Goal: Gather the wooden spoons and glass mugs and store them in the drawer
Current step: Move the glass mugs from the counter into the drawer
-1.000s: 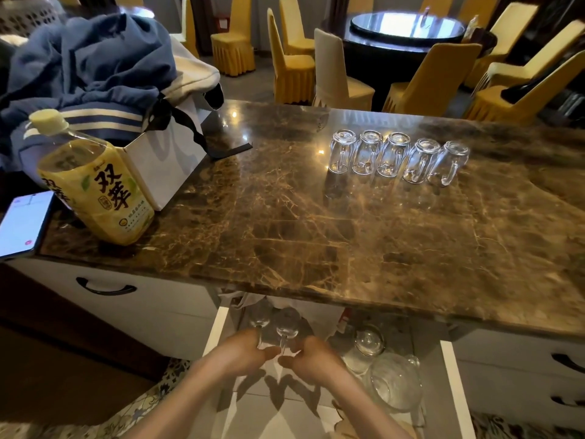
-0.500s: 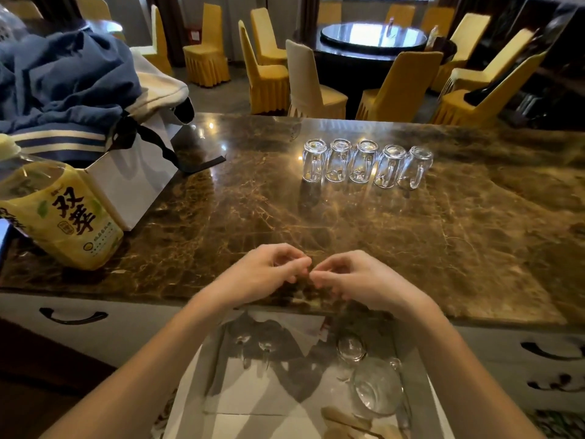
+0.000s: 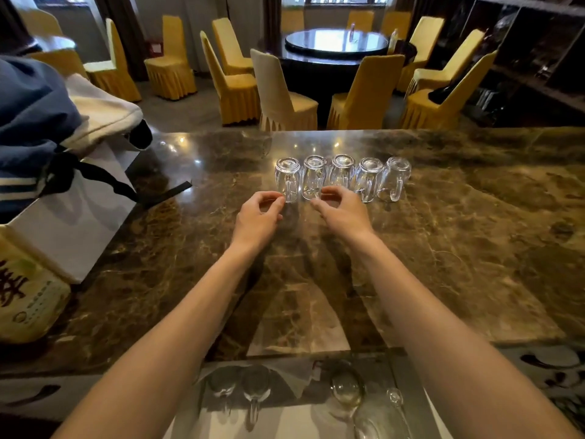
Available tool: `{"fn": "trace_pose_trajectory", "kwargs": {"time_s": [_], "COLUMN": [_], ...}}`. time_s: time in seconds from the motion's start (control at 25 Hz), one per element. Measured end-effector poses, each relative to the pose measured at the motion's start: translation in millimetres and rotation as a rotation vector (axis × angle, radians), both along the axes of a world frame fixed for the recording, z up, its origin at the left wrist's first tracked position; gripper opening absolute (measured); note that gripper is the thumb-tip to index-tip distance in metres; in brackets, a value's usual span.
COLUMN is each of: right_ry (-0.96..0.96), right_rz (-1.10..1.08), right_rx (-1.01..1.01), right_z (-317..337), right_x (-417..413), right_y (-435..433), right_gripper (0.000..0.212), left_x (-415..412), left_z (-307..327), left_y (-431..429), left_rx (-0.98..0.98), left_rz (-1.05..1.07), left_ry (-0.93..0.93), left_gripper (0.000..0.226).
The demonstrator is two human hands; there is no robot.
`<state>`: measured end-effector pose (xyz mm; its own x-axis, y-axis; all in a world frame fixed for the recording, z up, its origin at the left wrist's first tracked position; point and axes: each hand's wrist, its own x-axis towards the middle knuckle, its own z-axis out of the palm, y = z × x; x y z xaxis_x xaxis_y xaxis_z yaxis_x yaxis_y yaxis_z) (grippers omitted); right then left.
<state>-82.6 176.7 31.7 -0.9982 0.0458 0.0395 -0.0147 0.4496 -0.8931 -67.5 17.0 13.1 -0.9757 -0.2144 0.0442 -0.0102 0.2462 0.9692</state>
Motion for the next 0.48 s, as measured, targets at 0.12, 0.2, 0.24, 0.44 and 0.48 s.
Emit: {"fn": "trace_pose_trajectory", "kwargs": {"time_s": [0.12, 0.2, 0.24, 0.44, 0.48], "right_ry": [-0.014, -0.028, -0.036, -0.059, -0.060], "right_rz": [-0.062, -0.096, -0.100, -0.051, -0.049], "right_rx": [0.025, 0.049, 0.072, 0.149, 0.165], "right_z": [-10, -14, -15, -12, -13], "right_x": [-21, -35, -42, -67, -70], "right_y": [0, 1, 1, 4, 5], "right_gripper": [0.050, 0.053, 0.052, 0.035, 0.033], "left_x": [-22, -37, -44, -72, -77], "left_z": [-11, -14, -14, -16, -18], "left_y": [6, 11, 12, 12, 13], "left_rx": [-0.035, -0.081, -0.090, -0.097, -0.096], "left_rz": [-0.016, -0.013, -0.007, -0.007, -0.013], "left_ry": [-0.047, -0.041, -0.030, -0.008, -0.008], "left_gripper": [0.026, 0.031, 0.032, 0.031, 0.031]}}
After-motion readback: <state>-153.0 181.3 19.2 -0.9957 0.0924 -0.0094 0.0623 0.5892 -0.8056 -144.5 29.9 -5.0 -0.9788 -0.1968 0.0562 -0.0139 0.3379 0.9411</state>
